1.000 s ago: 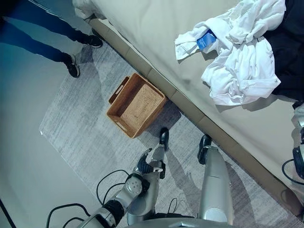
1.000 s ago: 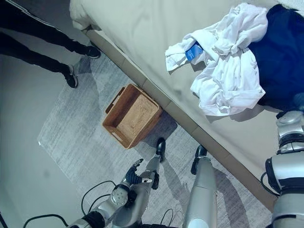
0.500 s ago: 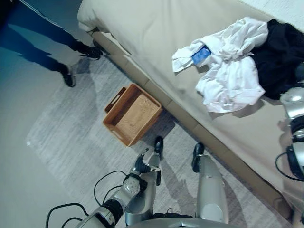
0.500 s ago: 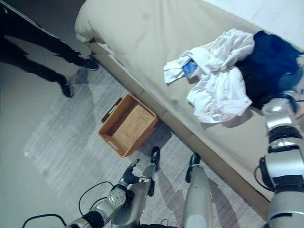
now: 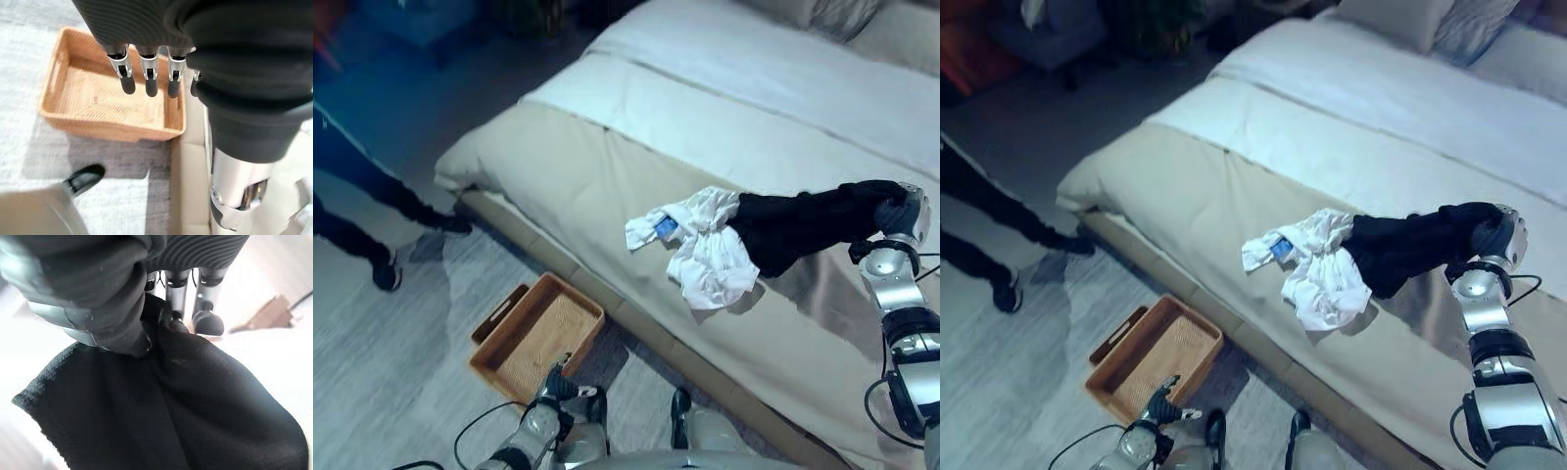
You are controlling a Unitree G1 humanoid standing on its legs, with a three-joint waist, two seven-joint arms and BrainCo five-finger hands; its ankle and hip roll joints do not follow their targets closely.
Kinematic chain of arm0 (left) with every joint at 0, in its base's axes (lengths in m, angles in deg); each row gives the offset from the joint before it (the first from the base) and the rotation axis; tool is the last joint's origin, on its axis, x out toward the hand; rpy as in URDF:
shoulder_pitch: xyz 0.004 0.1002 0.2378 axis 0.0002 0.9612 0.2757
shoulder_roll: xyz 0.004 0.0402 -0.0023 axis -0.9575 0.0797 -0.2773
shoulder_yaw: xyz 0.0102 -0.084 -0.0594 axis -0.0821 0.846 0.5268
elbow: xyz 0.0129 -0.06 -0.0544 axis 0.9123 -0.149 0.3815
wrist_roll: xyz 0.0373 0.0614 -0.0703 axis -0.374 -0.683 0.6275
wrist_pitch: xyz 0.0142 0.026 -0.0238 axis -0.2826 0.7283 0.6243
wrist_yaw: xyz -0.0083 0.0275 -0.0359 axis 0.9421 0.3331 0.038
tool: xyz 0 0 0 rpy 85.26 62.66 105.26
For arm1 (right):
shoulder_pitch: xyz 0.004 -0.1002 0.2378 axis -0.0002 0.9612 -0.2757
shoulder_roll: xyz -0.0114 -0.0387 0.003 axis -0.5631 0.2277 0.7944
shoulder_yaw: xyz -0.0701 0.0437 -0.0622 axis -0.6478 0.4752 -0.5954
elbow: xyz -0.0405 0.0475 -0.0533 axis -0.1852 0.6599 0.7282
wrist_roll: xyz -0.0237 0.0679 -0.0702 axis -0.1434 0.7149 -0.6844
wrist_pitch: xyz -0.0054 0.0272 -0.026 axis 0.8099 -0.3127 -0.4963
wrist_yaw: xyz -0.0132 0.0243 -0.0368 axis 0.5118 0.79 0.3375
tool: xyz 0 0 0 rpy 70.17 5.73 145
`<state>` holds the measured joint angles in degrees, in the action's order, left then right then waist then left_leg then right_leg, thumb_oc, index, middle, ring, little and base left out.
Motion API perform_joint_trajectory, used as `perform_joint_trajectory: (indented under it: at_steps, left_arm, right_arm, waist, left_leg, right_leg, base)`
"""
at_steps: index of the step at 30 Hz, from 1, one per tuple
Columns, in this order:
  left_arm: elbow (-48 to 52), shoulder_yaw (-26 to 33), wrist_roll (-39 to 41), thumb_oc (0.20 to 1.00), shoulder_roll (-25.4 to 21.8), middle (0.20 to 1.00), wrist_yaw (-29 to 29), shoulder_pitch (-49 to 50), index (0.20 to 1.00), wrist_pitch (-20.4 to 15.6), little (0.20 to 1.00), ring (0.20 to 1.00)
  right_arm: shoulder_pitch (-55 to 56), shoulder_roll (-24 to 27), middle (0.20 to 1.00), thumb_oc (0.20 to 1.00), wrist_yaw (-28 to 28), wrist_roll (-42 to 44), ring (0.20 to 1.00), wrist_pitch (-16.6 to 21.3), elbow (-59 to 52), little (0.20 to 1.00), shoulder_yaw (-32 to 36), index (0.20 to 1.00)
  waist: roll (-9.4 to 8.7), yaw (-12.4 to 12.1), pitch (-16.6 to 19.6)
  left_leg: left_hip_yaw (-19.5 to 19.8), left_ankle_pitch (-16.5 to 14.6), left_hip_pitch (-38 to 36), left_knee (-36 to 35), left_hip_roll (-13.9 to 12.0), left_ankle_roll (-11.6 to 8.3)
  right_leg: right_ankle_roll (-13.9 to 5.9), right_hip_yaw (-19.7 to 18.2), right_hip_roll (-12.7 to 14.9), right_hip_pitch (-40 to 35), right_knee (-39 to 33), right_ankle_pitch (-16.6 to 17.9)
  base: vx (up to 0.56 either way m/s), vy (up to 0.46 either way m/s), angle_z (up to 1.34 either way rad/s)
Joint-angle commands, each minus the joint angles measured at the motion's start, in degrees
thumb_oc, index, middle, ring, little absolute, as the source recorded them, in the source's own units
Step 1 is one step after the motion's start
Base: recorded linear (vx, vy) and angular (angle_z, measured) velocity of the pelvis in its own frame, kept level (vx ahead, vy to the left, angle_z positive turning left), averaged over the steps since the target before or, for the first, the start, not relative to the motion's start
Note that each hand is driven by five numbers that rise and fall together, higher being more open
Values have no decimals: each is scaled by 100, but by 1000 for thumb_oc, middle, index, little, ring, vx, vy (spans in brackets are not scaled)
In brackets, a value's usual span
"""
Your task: Pick up clothes into the bucket
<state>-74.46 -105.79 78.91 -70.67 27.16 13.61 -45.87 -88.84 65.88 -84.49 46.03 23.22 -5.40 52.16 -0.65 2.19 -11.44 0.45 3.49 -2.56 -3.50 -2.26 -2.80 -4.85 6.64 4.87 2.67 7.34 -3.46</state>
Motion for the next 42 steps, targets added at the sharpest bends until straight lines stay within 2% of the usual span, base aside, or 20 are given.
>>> perform_joint_trajectory:
  at_steps: [1, 6, 10, 11, 13, 20, 23, 28, 32, 35, 36, 42]
  left_arm:
    - [88, 124, -142, 1000, -62, 1000, -119, -55, 1000, -131, 1000, 1000]
    - [989, 316, 376, 1000, -154, 1000, -241, 67, 1000, -209, 1000, 1000]
    - [1543, 271, 673, 1000, -195, 1000, -403, 61, 1000, -197, 1000, 1000]
    - [2197, 230, 875, 1000, -304, 1000, -503, 34, 1000, -258, 1000, 1000]
    - [2636, 177, 1056, 1000, -365, 1000, -581, -83, 1000, -319, 1000, 1000]
    - [3904, -78, 1321, 1000, -485, 1000, -635, -702, 1000, -414, 1000, 1000]
    - [4459, -219, 1368, 1000, -575, 1000, -691, -1080, 1000, -424, 1000, 1000]
    - [5001, -408, 1400, 1000, -592, 1000, -779, -1550, 1000, -381, 1000, 1000]
    - [5233, -591, 1529, 1000, -442, 1000, -923, -1710, 1000, -286, 1000, 1000]
    - [5211, -656, 1538, 1000, -382, 1000, -950, -1733, 1000, -271, 1000, 1000]
    - [5129, -770, 1430, 1000, -306, 1000, -958, -1813, 1000, -211, 1000, 1000]
    - [4655, -1096, 1047, 1000, -40, 1000, -1004, -2162, 1000, -34, 1000, 1000]
  right_arm:
    - [-58, 386, 200, 200, -66, -91, 200, 221, -289, 200, 223, 200]
    - [75, 545, 200, 200, -139, -182, 200, 185, -996, 200, 483, 200]
    - [256, 472, 200, 200, -302, -254, 200, 162, -1628, 200, 794, 200]
    - [315, 457, 200, 200, -393, -292, 200, 165, -1906, 200, 963, 200]
    - [244, 433, 200, 200, -522, -302, 200, 187, -2155, 200, 1053, 200]
    - [-281, 281, 200, 200, -868, -412, 200, 263, -2886, 200, 1010, 200]
    - [-551, 202, 200, 200, -850, -484, 200, 313, -3345, 200, 848, 200]
    - [-792, -82, 200, 200, -407, -404, 200, 428, -4168, 200, 420, 200]
    - [-528, -415, 200, 200, 309, -133, 200, 613, -5015, 200, 84, 200]
    - [-429, -488, 200, 200, 452, -5, 200, 672, -5175, 200, 33, 200]
    - [-286, -686, 200, 200, 687, 244, 200, 771, -5402, 200, -69, 200]
    - [-96, -961, 200, 200, 1334, 677, 200, 862, -6019, 200, -431, 200]
  waist:
    - [-359, -61, 456]
    - [-364, -85, 746]
    - [-345, -81, 873]
    - [-321, -83, 927]
    - [-306, -73, 976]
    - [-285, -40, 1051]
    - [-270, 3, 1052]
    - [-272, 71, 1039]
    - [-258, 145, 1013]
    - [-255, 154, 1008]
    - [-254, 179, 996]
    - [-247, 240, 984]
  left_leg:
    - [23, -771, -39, 524, 255, 44]
    - [-37, -816, -267, 447, 285, 80]
    - [-44, -782, -379, 391, 321, 121]
    - [-33, -796, -440, 374, 331, 135]
    - [-24, -810, -485, 367, 337, 147]
    - [-29, -815, -592, 317, 333, 160]
    - [-42, -810, -603, 308, 321, 162]
    - [-96, -810, -641, 306, 301, 166]
    - [-151, -821, -648, 345, 271, 167]
    - [-153, -823, -653, 350, 260, 164]
    - [-158, -823, -656, 356, 248, 163]
    - [-175, -809, -654, 360, 227, 153]
  right_leg:
    - [-443, -44, 315, -210, -231, 312]
    - [-473, -51, 340, -430, -358, 317]
    - [-474, -29, 384, -539, -409, 362]
    - [-475, -10, 410, -616, -423, 354]
    - [-481, -3, 428, -668, -441, 354]
    - [-478, -24, 432, -749, -487, 354]
    - [-468, -51, 424, -736, -480, 351]
    - [-454, -95, 409, -741, -496, 366]
    - [-431, -146, 379, -733, -486, 351]
    - [-425, -146, 376, -734, -476, 344]
    - [-421, -162, 369, -736, -468, 336]
    - [-411, -162, 351, -745, -459, 316]
  base:
    - [49, 49, -24]
    - [22, 28, -13]
    - [8, 6, 1]
    - [0, 0, 0]
    - [0, 0, 0]
    - [2, 1, 1]
    - [1, -2, -1]
    - [-2, -12, -3]
    - [-5, -21, -10]
    - [-1, -14, -9]
    - [0, 0, 0]
    - [0, 0, 0]
